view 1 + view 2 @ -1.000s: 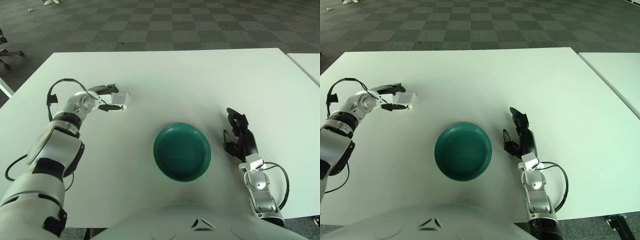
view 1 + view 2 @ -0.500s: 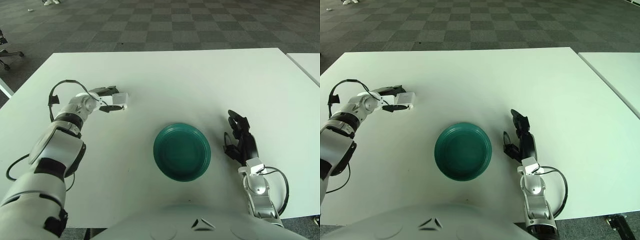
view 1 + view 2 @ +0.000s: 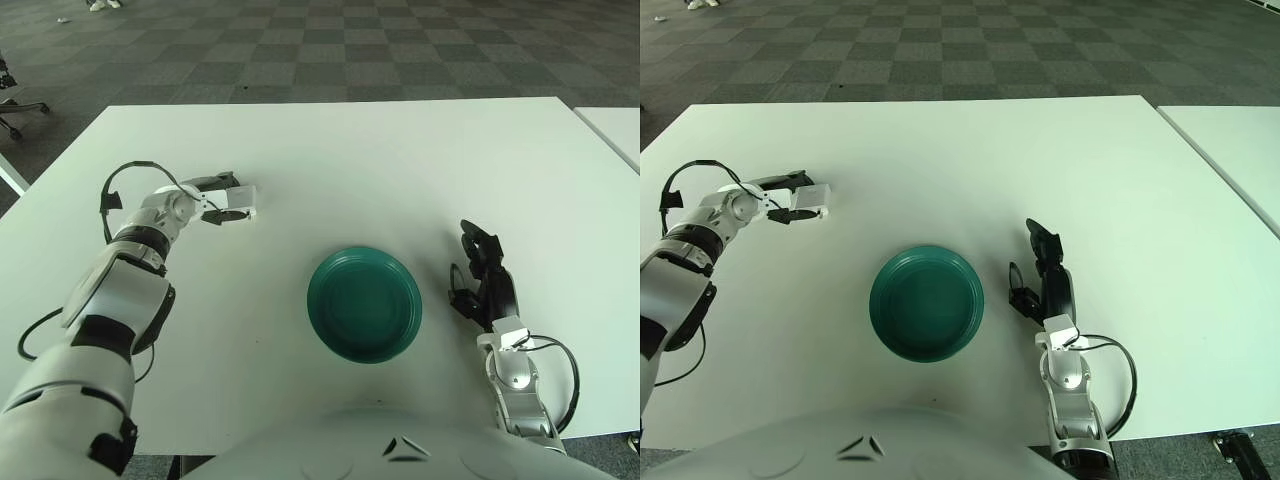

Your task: Put the charger into the plate.

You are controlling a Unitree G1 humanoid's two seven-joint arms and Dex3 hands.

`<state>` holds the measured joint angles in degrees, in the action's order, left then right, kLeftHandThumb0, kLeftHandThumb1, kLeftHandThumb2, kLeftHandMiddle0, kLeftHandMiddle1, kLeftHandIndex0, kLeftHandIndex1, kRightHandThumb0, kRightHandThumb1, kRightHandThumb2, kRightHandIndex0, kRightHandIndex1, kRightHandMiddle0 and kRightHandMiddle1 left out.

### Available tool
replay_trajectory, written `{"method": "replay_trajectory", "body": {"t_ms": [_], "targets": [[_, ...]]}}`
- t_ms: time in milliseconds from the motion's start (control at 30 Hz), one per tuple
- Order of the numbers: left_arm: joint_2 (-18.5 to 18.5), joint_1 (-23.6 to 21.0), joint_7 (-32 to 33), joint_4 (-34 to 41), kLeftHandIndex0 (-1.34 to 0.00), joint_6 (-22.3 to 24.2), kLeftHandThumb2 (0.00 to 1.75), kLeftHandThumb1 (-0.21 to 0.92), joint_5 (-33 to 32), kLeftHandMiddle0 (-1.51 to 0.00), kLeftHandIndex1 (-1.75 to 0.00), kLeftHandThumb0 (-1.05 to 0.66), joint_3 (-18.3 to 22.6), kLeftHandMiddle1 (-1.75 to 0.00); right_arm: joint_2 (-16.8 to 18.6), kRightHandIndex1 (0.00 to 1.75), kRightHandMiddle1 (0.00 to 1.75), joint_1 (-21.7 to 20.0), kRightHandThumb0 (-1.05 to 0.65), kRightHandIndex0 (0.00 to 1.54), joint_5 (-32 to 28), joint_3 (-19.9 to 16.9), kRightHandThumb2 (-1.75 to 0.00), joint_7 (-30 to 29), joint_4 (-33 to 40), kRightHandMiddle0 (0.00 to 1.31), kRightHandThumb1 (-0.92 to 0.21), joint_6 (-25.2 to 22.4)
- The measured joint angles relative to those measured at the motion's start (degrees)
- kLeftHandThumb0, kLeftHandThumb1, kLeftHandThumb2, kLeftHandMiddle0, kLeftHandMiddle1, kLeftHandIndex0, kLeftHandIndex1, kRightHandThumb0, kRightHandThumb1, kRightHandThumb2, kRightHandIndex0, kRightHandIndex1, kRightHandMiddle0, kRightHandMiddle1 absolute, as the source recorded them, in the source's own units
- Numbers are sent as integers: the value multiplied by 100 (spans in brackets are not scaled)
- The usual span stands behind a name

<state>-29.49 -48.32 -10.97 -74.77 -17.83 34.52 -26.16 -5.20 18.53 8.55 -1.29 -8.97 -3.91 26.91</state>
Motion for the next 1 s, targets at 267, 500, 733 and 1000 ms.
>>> {"method": "replay_trajectory", "body": {"t_ms": [267, 500, 733, 1000], "targets": [[72, -29, -119, 5, -1, 71, 32, 92, -38, -22, -98, -90, 23, -6, 11, 2, 72, -7, -81, 22, 3, -52, -69, -115, -23, 0, -92, -9], [151, -49, -149, 24, -5, 102, 35, 92, -32, -31, -103, -90, 5, -8, 18, 2, 85, -56, -79, 26, 4, -122, -66, -372, -148, 0, -92, 66], [193, -97, -149, 55, -17, 190, 36, 92, -3, -46, -133, -87, -51, -13, 14, 2, 94, -144, -78, 27, 3, -125, -65, -546, -256, 0, -92, 234], [309, -132, 35, 75, -32, 405, 38, 85, 65, -47, -170, -70, -173, -30, -1, 2, 94, -179, -78, 27, 3, -121, -65, -599, -280, 0, -92, 306]]}}
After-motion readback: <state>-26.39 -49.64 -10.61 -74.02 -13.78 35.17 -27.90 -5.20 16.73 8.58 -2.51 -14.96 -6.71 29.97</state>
